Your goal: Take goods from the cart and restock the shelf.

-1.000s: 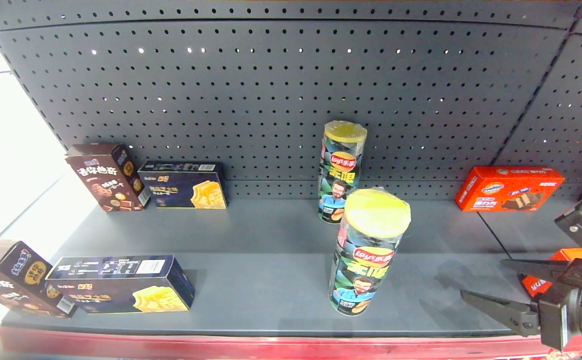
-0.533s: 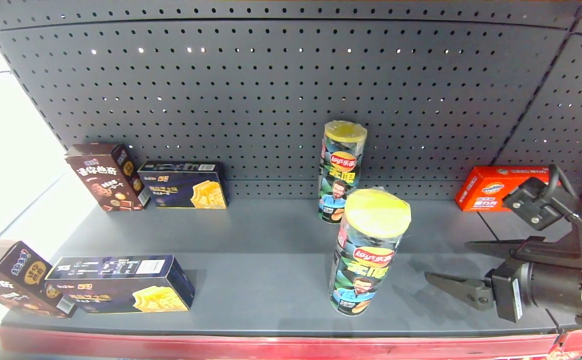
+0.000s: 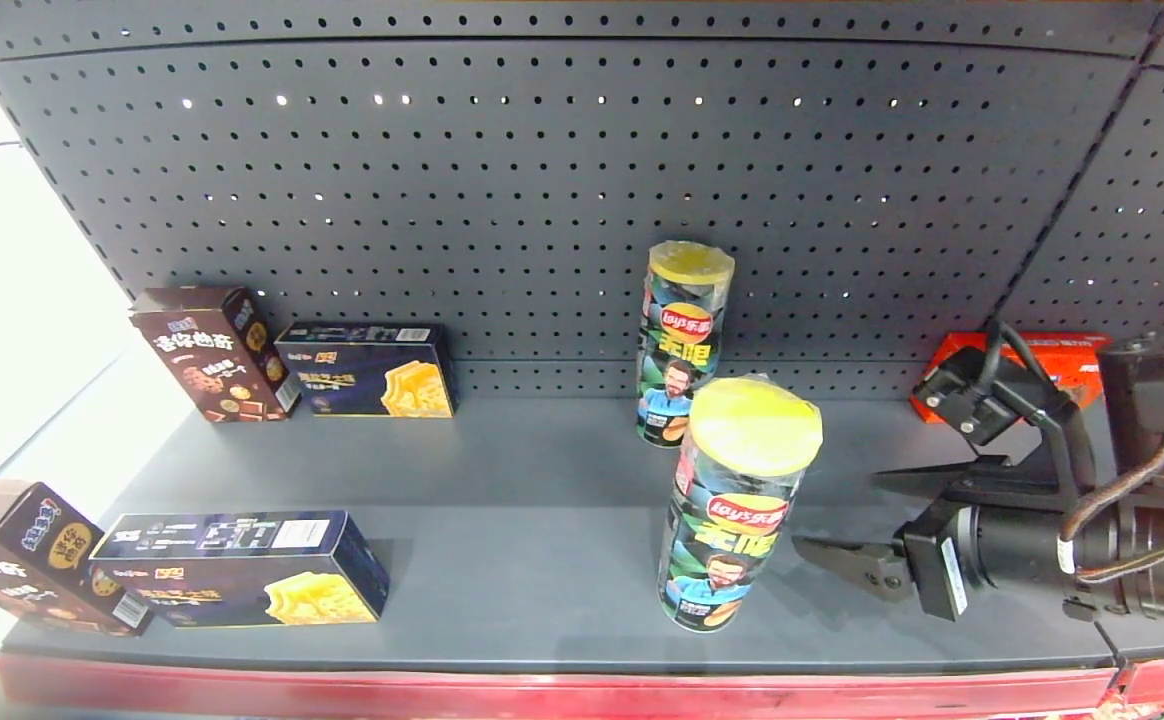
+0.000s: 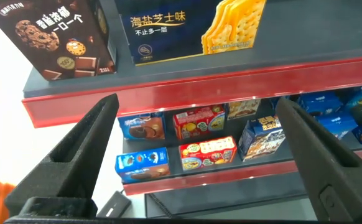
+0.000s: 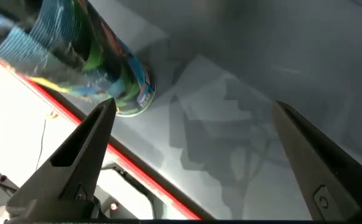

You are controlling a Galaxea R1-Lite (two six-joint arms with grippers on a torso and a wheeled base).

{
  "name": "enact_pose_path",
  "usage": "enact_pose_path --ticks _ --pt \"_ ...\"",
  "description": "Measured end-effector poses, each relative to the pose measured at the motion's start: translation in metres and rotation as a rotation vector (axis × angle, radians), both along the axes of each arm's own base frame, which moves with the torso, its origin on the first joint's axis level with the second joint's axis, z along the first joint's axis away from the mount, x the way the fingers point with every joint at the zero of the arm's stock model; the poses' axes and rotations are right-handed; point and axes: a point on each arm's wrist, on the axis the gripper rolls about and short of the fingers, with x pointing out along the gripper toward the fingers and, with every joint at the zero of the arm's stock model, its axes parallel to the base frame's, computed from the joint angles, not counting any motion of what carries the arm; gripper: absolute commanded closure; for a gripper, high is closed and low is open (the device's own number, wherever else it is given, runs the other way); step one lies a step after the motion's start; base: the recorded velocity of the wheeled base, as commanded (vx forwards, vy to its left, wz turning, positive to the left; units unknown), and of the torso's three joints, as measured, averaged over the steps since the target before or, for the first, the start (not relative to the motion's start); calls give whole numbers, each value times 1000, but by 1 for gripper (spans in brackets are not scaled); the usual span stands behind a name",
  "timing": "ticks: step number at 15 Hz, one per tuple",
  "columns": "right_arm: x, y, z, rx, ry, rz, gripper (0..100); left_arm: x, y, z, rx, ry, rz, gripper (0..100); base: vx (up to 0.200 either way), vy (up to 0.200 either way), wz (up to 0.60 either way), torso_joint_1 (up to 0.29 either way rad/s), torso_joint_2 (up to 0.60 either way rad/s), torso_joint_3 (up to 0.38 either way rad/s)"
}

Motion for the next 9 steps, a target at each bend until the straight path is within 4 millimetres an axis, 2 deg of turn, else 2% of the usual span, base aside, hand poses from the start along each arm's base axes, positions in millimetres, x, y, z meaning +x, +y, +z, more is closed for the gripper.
enact_pose_path --ticks 5,9 --pt "12 11 -1 -2 -3 12 0 0 0 0 -5 1 3 0 0 0 0 0 0 0" --pt "13 11 -5 -8 8 10 0 0 0 0 -5 1 3 0 0 0 0 0 0 0"
